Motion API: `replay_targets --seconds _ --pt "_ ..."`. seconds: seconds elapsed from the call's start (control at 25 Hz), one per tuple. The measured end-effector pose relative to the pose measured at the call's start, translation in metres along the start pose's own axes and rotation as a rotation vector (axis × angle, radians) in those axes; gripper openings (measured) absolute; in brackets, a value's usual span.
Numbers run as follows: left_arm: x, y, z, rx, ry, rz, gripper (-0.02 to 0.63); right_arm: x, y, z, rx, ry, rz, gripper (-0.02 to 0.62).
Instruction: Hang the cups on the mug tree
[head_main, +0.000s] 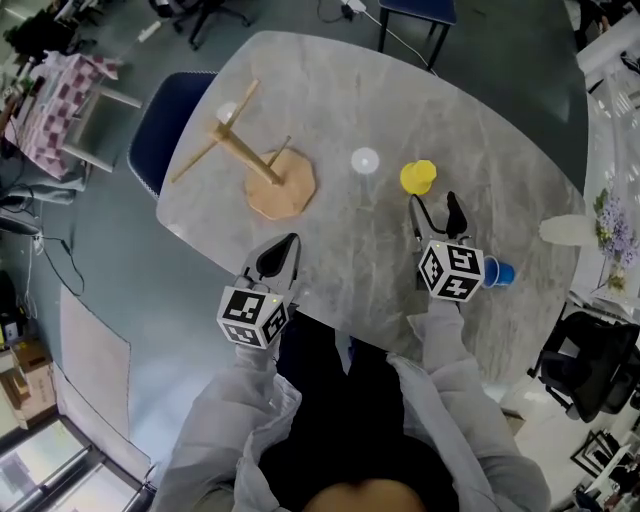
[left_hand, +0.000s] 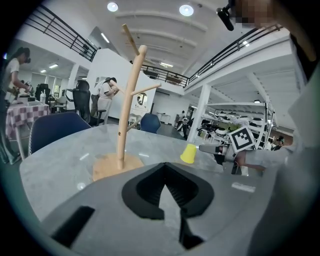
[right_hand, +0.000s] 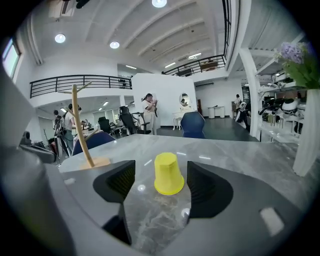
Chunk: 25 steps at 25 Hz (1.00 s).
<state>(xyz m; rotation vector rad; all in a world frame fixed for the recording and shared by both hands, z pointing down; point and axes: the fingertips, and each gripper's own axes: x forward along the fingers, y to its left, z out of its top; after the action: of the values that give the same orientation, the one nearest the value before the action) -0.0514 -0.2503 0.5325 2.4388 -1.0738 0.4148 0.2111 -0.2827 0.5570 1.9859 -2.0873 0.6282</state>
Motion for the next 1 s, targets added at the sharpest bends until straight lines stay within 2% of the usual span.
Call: replay_targets --seconds 0.16,0.48,0.68,0.8,1.0 --pt "0.004 0.006 -0.004 0.002 0.012 0.003 0.006 0.020 -0.011 -0.005 -0.007 0.014 -0.021 0.319" --pt "0.003 0.045 -0.010 -0.012 0.033 0.033 0.006 0.070 -0.012 -0.014 0.011 0.043 -0.079 0.318" --pt "-0.003 0.053 -0.010 0.006 0.038 0.040 0.006 0.074 -0.013 -0.013 -0.015 0.036 -0.110 0.253" --pt "-0.007 0.059 -0.013 0.034 0.048 0.052 0.008 0.074 -0.013 -0.014 -0.011 0.029 -0.125 0.252" --pt "-0.014 0.062 -0.012 0.031 0.039 0.064 0.006 0.067 -0.005 -0.008 0.001 0.010 -0.110 0.250"
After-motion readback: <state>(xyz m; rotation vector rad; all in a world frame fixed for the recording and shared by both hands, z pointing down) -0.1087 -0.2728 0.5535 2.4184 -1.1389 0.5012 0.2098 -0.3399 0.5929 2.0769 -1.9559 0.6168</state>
